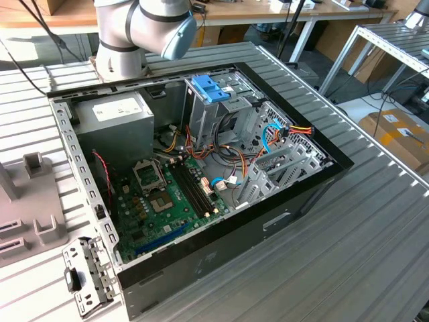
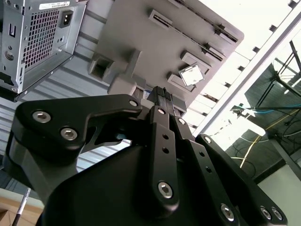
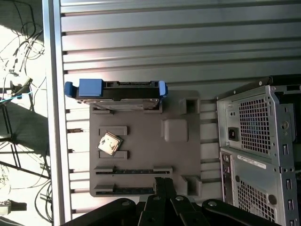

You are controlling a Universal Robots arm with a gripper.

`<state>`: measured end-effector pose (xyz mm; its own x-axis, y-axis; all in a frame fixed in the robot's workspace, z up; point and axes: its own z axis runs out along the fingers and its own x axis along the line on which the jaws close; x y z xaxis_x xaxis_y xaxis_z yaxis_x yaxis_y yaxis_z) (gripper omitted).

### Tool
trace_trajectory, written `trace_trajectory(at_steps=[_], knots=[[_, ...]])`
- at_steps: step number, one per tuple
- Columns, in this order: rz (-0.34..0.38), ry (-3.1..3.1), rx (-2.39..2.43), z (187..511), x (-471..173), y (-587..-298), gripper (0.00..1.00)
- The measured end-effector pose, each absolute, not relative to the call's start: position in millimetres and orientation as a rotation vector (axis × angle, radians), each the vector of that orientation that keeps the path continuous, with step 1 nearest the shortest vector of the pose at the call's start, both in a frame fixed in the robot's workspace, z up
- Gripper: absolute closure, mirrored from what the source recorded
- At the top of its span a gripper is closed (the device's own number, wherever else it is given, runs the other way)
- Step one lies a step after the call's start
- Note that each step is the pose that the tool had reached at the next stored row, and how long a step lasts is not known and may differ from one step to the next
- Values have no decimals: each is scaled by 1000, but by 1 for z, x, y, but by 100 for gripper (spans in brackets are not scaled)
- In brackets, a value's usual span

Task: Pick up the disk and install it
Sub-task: 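Reach for the disk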

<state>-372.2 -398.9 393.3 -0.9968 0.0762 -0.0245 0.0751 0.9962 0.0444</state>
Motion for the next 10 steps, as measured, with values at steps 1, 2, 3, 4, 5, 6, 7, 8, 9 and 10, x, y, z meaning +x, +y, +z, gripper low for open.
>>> trace_trajectory(at_steps=[1,2,3,4,5,6,7,8,9,10], knots=[[68,3112,118,393,-373,-399,89],[68,3112,118,393,-375,-399,89],[68,3112,118,393,-376,-399,89],[68,3112,118,393,-377,-399,89],[68,3112,118,393,-378,-399,89],[68,3113,118,393,-379,-399,89],[68,3113,118,393,-380,-399,89],[68,3113,118,393,-381,-399,89],[68,3113,118,393,-382,-399,89],[68,3113,118,393,-383,-399,89]])
